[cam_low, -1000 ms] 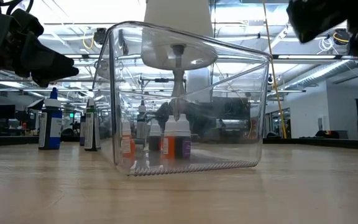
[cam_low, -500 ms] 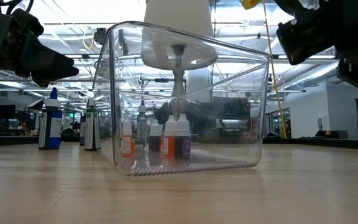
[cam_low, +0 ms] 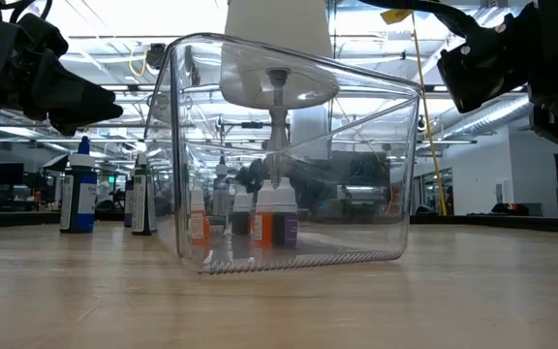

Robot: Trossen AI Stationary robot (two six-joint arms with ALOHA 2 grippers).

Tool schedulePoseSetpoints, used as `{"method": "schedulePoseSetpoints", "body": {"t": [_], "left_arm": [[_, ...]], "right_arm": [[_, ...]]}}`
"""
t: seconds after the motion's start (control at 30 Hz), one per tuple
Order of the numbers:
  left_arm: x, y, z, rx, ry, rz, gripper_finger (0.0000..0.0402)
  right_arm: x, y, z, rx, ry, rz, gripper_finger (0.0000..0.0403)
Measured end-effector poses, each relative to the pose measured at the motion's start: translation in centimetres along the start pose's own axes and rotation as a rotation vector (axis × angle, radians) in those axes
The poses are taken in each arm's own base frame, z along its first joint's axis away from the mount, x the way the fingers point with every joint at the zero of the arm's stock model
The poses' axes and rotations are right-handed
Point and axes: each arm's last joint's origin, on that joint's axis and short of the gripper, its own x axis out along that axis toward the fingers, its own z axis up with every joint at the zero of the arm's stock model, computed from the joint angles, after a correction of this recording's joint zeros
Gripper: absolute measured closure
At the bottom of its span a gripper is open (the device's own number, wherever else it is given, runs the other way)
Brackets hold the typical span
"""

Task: Pick & Place food coloring
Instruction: Put the green food coloring bottle into the bin

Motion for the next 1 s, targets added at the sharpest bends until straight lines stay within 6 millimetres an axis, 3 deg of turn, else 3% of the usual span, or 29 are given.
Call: {"method": "schedulePoseSetpoints", "body": {"t": [0.2,0.43,0.6,0.8,1.0], "left_arm": [[0.0,0.0,0.0,0.000,0.000,0.000,0.0210],[0.0,0.0,0.0,0.000,0.000,0.000,0.0211],[0.0,0.0,0.0,0.000,0.000,0.000,0.0210],[0.0,0.0,0.0,0.000,0.000,0.000,0.0211],[0.0,0.0,0.0,0.000,0.000,0.000,0.0210]], "right_arm": [[0.0,0.0,0.0,-0.001,0.000,-0.001,0.0274],[0.0,0.0,0.0,-0.076,-0.004,-0.001,0.0356],[-1.0,-0.3,0.3,-0.143,-0.074,-0.001,0.0357],[-6.9,-1.6,2.1,-0.187,-0.269,0.069,0.0357],[-14.6,-3.5,6.1,-0.247,-0.602,0.190,0.0357]]}}
